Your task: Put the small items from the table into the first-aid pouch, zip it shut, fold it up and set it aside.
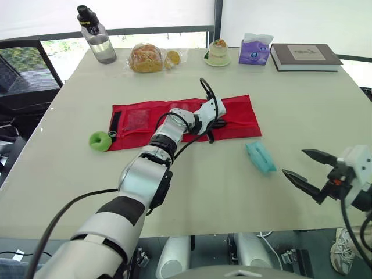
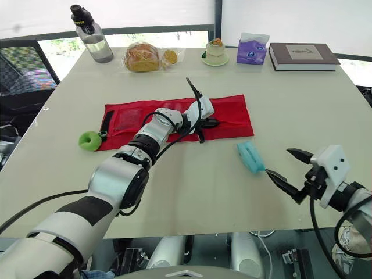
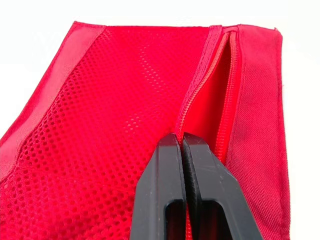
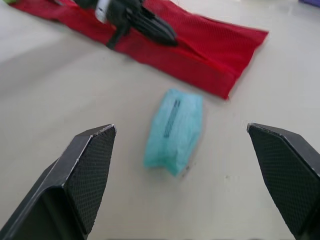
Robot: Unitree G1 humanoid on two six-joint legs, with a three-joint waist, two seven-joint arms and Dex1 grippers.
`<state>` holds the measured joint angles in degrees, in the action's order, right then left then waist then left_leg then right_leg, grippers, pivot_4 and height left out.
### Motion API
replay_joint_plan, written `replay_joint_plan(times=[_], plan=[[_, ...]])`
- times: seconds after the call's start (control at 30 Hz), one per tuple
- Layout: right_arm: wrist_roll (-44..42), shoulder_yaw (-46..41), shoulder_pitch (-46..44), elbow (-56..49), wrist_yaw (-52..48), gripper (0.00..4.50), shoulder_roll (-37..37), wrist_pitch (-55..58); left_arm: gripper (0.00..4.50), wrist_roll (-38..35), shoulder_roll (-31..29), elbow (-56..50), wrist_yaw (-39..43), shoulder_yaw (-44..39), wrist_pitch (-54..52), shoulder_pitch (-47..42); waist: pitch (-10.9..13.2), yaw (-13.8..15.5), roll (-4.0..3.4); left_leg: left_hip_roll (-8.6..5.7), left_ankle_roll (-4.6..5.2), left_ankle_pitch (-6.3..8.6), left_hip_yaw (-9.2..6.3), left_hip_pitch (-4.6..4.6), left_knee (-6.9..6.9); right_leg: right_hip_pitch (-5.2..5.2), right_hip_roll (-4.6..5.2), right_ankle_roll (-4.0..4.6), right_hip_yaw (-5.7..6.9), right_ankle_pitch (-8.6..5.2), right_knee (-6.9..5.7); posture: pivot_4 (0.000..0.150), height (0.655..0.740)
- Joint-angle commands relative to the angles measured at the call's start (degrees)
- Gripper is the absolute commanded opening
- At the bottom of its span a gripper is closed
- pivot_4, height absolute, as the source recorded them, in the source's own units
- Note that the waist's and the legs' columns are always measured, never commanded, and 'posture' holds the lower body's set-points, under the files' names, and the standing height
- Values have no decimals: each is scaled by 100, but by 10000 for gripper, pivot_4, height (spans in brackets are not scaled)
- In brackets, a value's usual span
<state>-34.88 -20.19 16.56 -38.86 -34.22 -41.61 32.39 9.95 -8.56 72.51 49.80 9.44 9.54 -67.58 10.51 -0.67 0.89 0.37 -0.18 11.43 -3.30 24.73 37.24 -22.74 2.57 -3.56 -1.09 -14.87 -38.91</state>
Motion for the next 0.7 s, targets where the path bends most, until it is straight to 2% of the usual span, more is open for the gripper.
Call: replay_joint_plan(times=[0.03, 0.3, 0.5, 0.63, 0.7], plan=[[461, 522, -170, 73, 440, 45000, 169, 121, 712, -81, -7, -238, -3, -89, 117, -191, 0, 0, 0, 0, 0, 0, -1, 0, 0, 0, 0, 0, 0, 0, 0, 1500, 7400], [1208, 1474, -719, 690, 810, 45000, 576, 111, 712, -106, -1, -311, 44, -95, 114, -167, 0, -2, 0, -1, 0, 0, -1, 0, 1, 0, 0, 1, 1, 0, 0, 1500, 7400], [1459, 1787, -1159, 1069, 793, 45000, 854, 25, 712, -141, 34, -364, 58, -118, 106, -179, 0, -5, -1, -1, 0, 0, -2, 0, 1, 0, 0, 1, 2, 1, -1, 1500, 7400], [1519, 1770, -1217, 1148, 748, 32661, 918, -60, 0, -158, 41, -387, 69, -121, 101, -198, 0, 1, -1, -2, 0, 0, -2, 2, 0, 0, 0, 1, 2, 1, 1, 1500, 7400], [1509, 1678, -1219, 1111, 734, 22053, 898, -23, 0, -186, 39, -397, 76, -132, 94, -208, 0, -2, -1, -2, 0, 0, -2, 2, 0, 0, 0, 2, 2, 1, 1, 1500, 7400]])
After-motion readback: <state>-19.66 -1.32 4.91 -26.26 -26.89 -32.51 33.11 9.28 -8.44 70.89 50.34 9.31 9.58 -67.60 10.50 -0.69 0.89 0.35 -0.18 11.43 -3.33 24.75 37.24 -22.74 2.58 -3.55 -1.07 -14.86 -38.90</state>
